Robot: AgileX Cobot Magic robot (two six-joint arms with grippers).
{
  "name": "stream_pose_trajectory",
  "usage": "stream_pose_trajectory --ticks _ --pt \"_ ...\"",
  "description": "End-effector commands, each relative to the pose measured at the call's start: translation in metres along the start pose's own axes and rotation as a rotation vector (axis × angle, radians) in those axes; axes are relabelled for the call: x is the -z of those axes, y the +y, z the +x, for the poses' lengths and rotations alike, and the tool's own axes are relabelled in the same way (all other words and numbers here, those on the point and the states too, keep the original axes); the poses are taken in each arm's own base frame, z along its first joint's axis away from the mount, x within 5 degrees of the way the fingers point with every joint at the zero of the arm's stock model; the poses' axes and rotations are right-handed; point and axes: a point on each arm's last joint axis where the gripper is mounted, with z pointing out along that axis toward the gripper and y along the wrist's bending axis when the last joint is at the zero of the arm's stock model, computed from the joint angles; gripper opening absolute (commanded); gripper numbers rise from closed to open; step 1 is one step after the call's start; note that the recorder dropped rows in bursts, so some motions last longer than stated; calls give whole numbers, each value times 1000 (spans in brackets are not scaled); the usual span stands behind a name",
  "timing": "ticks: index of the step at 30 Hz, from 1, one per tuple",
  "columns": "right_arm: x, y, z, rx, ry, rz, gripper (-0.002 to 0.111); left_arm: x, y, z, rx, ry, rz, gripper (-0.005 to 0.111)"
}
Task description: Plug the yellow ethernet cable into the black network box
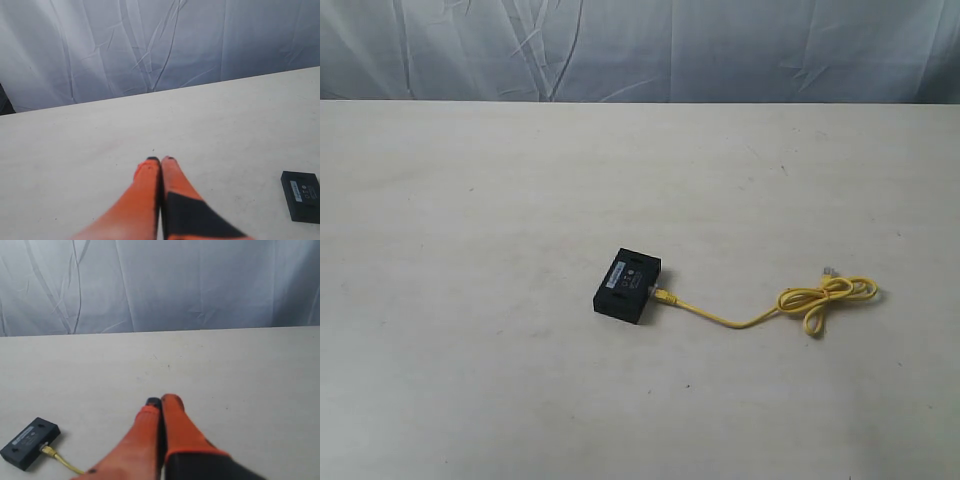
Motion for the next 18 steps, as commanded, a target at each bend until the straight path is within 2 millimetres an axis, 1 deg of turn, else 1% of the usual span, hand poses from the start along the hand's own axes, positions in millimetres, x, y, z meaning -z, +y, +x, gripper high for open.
stream_pose_trajectory --ticks 1,4,5,6,7,10,11,12,18 --pt "1 -4 2 19 -13 47 0 0 0 1 10 -9 -4 0" --pt "-1 -7 10 57 -46 73 0 0 0 0 10 -11 -5 0" --pt "-7 -9 23 66 -56 82 0 0 0 0 10 -11 -5 0" --pt "-10 -9 29 66 -61 81 0 0 0 0 10 -11 -5 0" --pt "-17 -11 46 65 -69 80 0 0 0 0 10 -11 -5 0" --pt "-36 -14 86 57 17 78 0 0 0 0 10 -11 -5 0" --pt "-40 -14 95 56 31 78 0 0 0 0 10 -11 -5 0" --pt "-41 -14 98 47 25 74 0 0 0 0 10 -11 -5 0" --pt "-41 -14 97 39 15 71 0 0 0 0 10 -11 -5 0"
